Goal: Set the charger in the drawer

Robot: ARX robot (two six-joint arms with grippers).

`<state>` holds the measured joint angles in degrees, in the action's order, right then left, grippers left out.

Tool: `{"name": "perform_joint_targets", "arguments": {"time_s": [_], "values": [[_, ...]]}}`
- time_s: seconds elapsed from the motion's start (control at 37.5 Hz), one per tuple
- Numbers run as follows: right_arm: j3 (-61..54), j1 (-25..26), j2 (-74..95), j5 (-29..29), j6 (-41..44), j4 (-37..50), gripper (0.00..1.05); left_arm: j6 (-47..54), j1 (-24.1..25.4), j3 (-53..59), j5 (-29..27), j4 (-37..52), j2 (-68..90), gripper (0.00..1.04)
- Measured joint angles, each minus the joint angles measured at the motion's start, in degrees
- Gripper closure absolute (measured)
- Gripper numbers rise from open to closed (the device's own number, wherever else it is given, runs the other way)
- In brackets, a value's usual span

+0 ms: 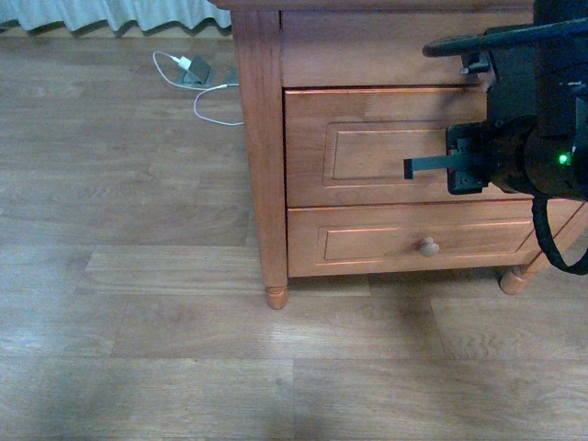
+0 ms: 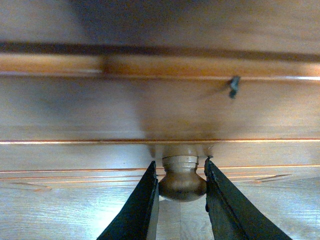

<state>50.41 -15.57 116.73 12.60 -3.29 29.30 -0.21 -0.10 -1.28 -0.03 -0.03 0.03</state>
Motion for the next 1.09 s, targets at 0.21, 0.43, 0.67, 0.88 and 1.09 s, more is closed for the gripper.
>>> {"name": "perform_joint_targets", "arguments": {"time_s": [0.21, 0.43, 0.67, 0.88, 1.09], "values": [[-5.33, 1.29, -3.93, -3.48, 0.55, -0.74, 0.83, 0.00, 0.00, 0.00, 0.00, 0.00, 0.00, 0.06], [-14.10, 3.58, -10.91, -8.35, 2.91, -1.51, 0.83, 0.00, 0.00, -0.02, 0.00, 0.00, 0.00, 0.06], [-24.52, 7.69, -22.14, -16.52, 6.95, -6.82, 0.83, 0.02, 0.00, 0.00, 0.00, 0.00, 0.00, 0.06], [-31.95, 10.40, -32.41, -20.68, 10.49, -12.46, 0.84, 0.00, 0.00, -0.02, 0.00, 0.00, 0.00, 0.06], [-34.40, 15.43, -41.79, -18.69, 10.36, -16.17, 0.64, 0.00, 0.00, -0.02, -0.04, 0.00, 0.00, 0.06]]}}
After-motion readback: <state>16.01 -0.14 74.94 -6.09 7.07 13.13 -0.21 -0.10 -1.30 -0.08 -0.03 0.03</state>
